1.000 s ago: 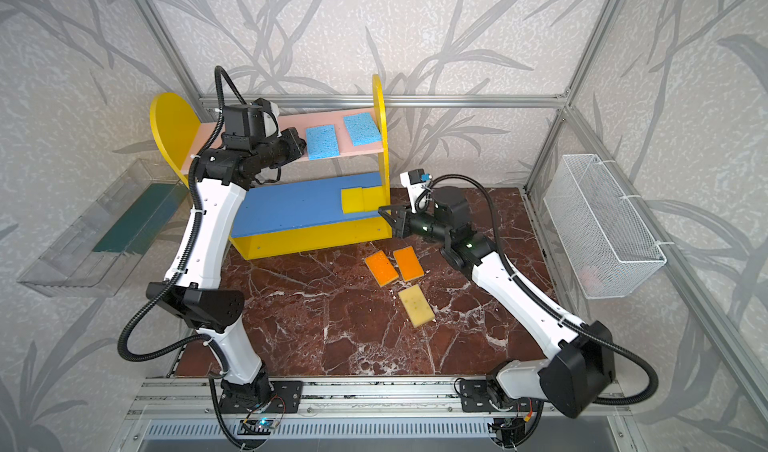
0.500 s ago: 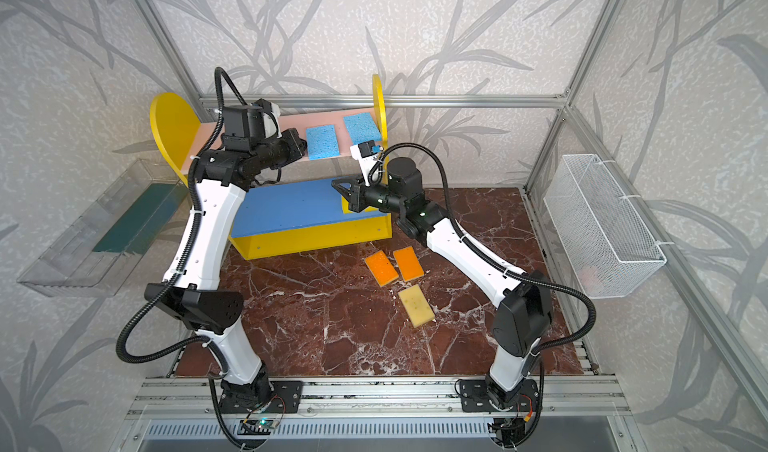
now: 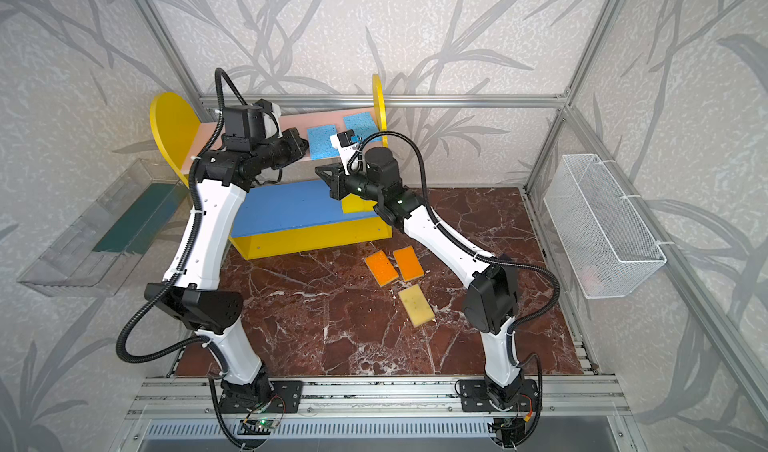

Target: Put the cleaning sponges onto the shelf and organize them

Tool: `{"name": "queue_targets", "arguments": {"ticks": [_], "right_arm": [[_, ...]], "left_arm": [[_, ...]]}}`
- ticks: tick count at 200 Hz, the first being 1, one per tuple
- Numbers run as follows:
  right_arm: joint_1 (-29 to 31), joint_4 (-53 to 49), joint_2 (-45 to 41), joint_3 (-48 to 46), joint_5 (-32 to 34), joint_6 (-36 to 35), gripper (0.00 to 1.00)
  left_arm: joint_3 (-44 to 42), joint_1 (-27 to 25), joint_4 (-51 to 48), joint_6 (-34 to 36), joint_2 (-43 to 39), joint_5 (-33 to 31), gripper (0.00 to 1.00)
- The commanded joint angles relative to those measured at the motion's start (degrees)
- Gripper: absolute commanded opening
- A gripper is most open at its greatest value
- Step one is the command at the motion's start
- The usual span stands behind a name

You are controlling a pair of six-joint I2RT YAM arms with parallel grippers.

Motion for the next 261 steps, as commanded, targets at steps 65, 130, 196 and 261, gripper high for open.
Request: {"name": "queue_targets", "arguments": {"ticks": [65,130,196,261], "right_arm": [[-1.24,-4.55,5.38,11.31,5.12,-2.15,0.0],[-3.12,-10.59,10.1,19.59,5.53,-2.4,0.0],[-4.61,-11.63,10.51,21.1,5.15,-2.27,0.0],[-5.37,-8.89,6.72,19.38,-7.12,-1.52,0.51]], "left_arm": [[1.81,-0.15,-3.56,-0.82,2.2,1.33,0.0],[6.1,-0.15,-4.54,-1.22,5.27,2.0,0.0],[8.53,-0.08,-4.3,-1.56,7.56,2.3,0.0],[18.8,0.51,-7.63,-1.63,13.99,2.85,0.0]]}}
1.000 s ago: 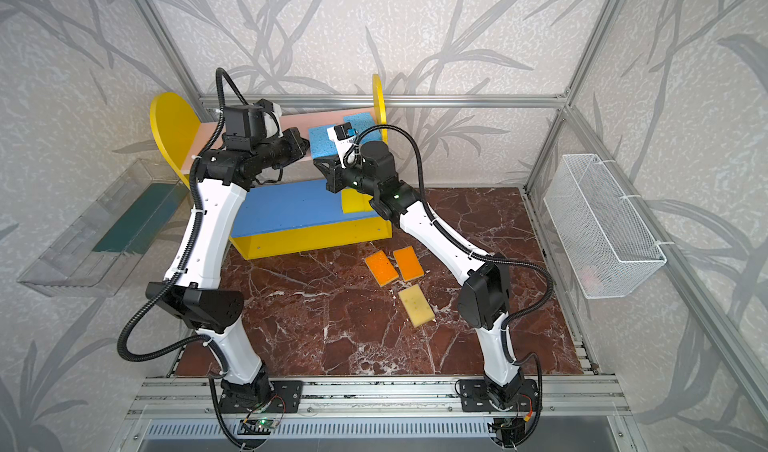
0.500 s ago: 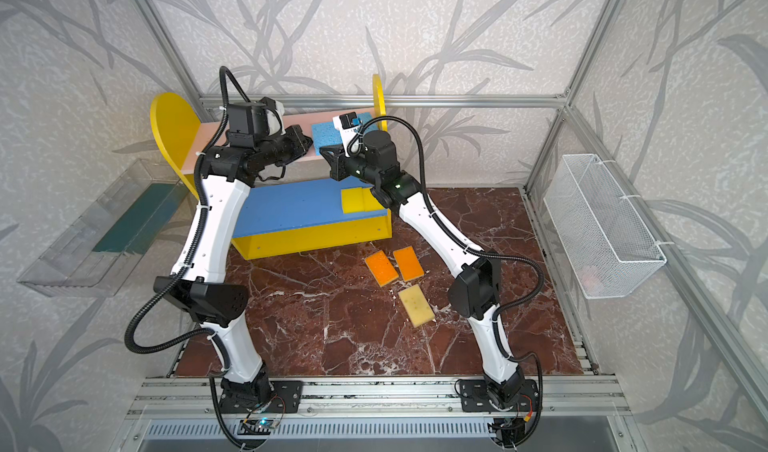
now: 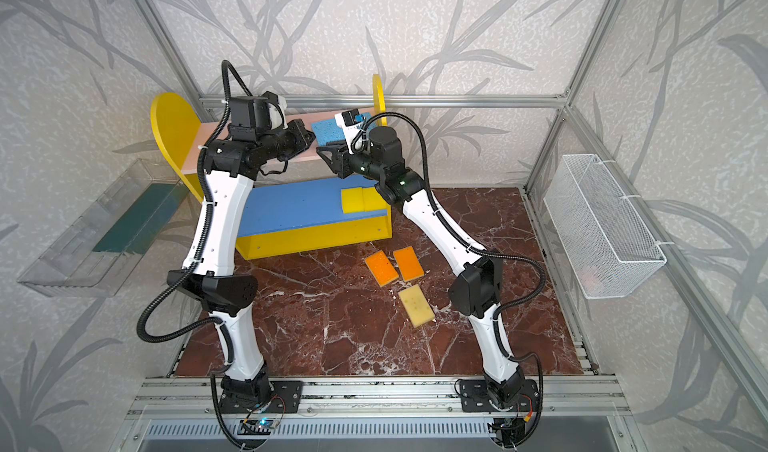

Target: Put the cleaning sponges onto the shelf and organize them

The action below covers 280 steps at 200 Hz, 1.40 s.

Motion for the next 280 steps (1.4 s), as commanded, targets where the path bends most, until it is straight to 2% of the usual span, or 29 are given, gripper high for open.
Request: {"name": "queue_targets", "arguments": {"ticks": [1,29,85,111,151,188,228,243,267,280], "right_arm": [[-1.02,-0.29,-3.13,-0.69,-5.07,0.13,0.51],[-1.25,2.88,-8.26,-6.46,-6.83,0.72,0.56],[-4.88,13.3,-22.96,-26.75,-6.04,6.49,0.66],[-5.68,11.29,-30.95,-34.16,-4.24,4.76,0.72],[-6.92,8.3,-43.51,-47.71,2.31,2.72,0.7],[-7.57,6.84,-53.61,-60.05,10.15,0.75,0.69],[-9.12,2.75,-58.54,-68.87,13.99,2.01,0.74],[-10.54,0.15,-57.92,-71.53,14.92,4.58,0.75],[-10.69,-3.0,-56.11,-75.72,17.16,5.26,0.74],[-10.69,-4.1,-55.13,-77.62,18.4,4.7,0.75]], "left_arm": [[0.77,0.47,-1.83,0.27,3.13,0.55,0.0],[0.79,0.8,-1.21,0.32,3.49,0.44,0.0],[0.1,1.19,1.28,-0.5,1.19,1.88,0.0],[-0.13,1.21,1.22,0.46,-0.7,1.23,0.0],[-2.45,1.72,-2.5,2.01,-2.81,-2.61,0.0],[-13.83,1.5,3.78,0.35,-7.82,-6.67,0.0],[-17.7,1.36,6.2,-0.4,-9.4,-5.21,0.0],[-25.14,0.27,11.94,-0.51,-13.95,-5.22,0.0],[-39.27,-2.93,20.95,1.48,-24.36,-10.17,0.0],[-46.44,-4.39,24.45,1.73,-29.44,-12.17,0.13]]}}
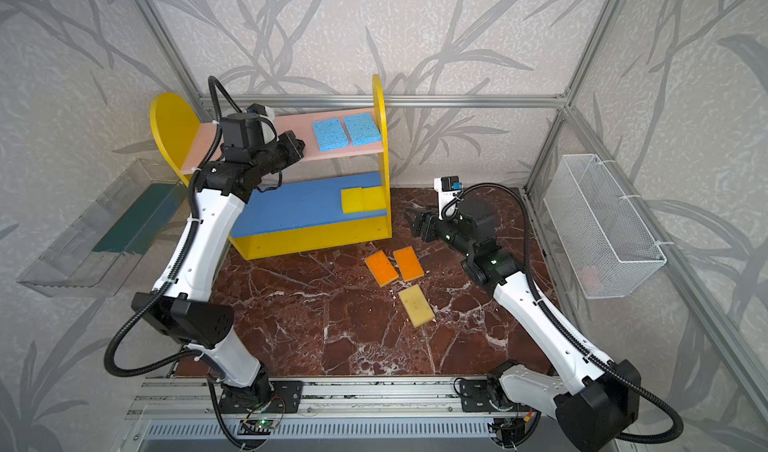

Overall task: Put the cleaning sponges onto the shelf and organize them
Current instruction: 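Lower both grippers from the shelf toward the orange sponges on the table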

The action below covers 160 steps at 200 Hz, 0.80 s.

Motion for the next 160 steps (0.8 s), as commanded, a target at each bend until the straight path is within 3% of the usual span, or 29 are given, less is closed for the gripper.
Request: {"name": "queue_targets", "arguments": {"ticks": [1,35,61,96,132,160], "right_arm": [[-0.07,-4.63,1.59,-3.0,3.66,0.52,0.76],[-0.07,-6.8,5.04,-5.6,4.94,-2.22,0.86],[-0.07,-7.86,10.05,-6.49,5.92,-2.86,0.89],[0.0,-10.66,18.95,-4.59,5.24,-4.61,0.89],[1.7,-11.4,25.74,-2.3,6.19,-7.74,0.99],[3.2,-12.73,30.09,0.55,8.77,-8.76,1.0]], "left_arm": [[-10.26,-2.94,5.55,1.44,-8.16,-4.68,0.14],[-24.26,-6.59,8.99,0.4,-18.8,-7.39,0.51],[-32.77,-11.73,9.75,-0.61,-24.68,-8.95,0.66],[-45.66,-18.43,10.48,-2.58,-30.62,-11.25,0.76],[-60.9,-21.98,12.2,-5.13,-35.55,-10.72,0.8],[-69.02,-23.05,13.78,-6.92,-38.72,-11.19,0.81]]}}
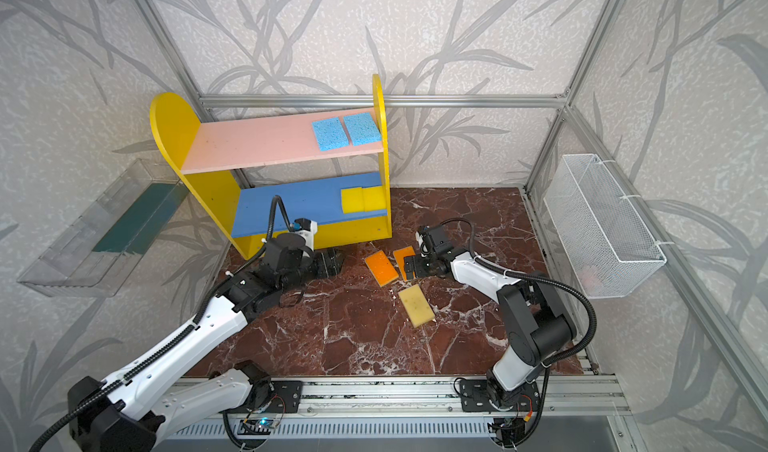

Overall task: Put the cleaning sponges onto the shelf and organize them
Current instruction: 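Lower both grippers from the shelf toward the orange sponges on the table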

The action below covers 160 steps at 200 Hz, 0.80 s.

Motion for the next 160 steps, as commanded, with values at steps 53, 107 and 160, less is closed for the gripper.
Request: {"name": "queue_targets", "arguments": {"ticks": [53,107,160], "right_arm": [[2.31,-5.5,10.71,9.82,7.11,-3.69,0.99],[2.3,-7.69,13.49,10.95,8.35,-4.21,0.86],[4.01,-7.03,12.67,10.39,8.52,-4.17,0.58]], "left_arm": [[-13.81,-0.9,6.73,-5.34,-3.26,-0.51,0.81],[-18.21,-0.92,11.22,-6.14,-2.88,0.19,0.81],[-18.29,-0.85,13.82,-6.33,-0.93,0.31,0.81]]}}
